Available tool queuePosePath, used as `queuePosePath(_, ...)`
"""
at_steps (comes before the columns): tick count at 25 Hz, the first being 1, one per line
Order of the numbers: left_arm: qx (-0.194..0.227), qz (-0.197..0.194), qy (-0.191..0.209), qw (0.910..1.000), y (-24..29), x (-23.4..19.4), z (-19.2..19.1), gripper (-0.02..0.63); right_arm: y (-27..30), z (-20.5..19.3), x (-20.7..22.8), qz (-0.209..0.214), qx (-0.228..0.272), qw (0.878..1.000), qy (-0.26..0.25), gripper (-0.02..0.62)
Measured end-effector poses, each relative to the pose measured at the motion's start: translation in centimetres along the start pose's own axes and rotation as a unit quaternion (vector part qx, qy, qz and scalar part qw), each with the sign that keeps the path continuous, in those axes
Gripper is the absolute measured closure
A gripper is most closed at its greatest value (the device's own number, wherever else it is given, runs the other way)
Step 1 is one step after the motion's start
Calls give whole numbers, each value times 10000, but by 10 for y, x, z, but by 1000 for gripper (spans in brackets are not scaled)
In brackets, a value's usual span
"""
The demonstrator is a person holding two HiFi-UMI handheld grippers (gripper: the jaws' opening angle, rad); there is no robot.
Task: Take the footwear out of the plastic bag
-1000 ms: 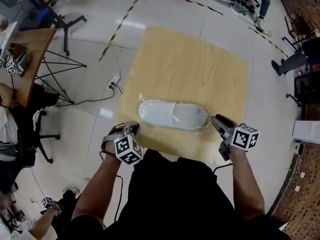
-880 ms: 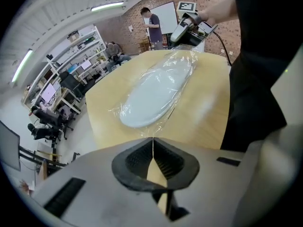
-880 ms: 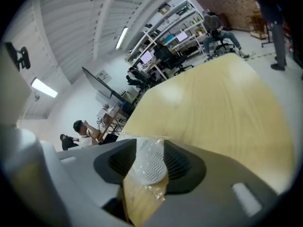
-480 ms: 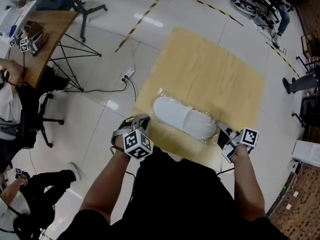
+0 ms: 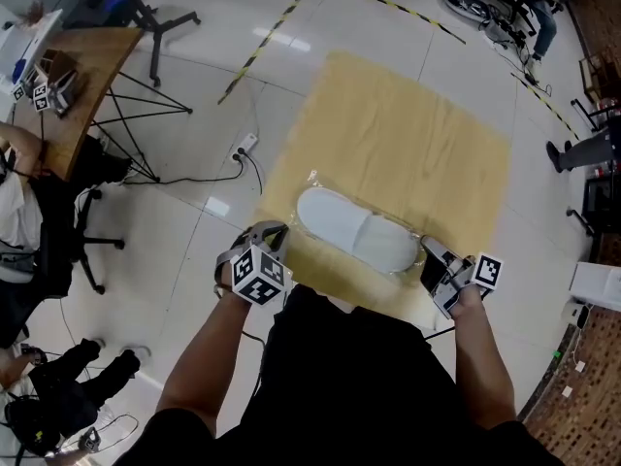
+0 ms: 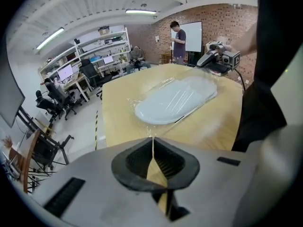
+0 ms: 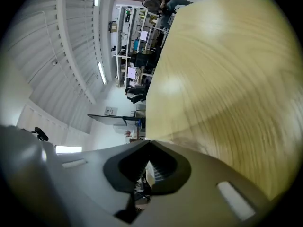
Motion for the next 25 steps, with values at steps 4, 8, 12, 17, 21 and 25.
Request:
queuePosePath(4, 68, 22, 41, 10000, -4, -1, 6, 591, -6, -2, -8, 206, -11, 9998, -27, 594)
queuePosePath(8, 108, 2, -94, 9999, -5, -1, 7, 591, -11, -4, -13, 407, -9, 9991, -112, 594)
queuePosePath(12, -20, -88, -77, 9999, -4, 3, 3, 591, -11, -4, -11, 265, 34, 9994, -221, 594)
queuePosePath(17, -161, -236, -33, 9996, -13, 17, -10, 591, -9, -7, -11, 117, -126, 9986, -505, 594)
queuePosePath(21, -179, -291, -308, 9989, -18, 27, -22, 561, -11, -7, -5, -290, -117, 9969, -717, 538)
queuePosePath(25, 144, -189, -602, 9979, -39, 24, -24, 492, -32, 4, -7, -325, 239, 9970, -664, 460)
Point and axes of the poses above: the fingertips, and each gripper's own axes: y forward along the fingers, x to its right, z out of its top, the point moved 4 cm from there along -y, backward along the fingers, and after that the axes turned 6 degrees about x, right-handed, at the moved point
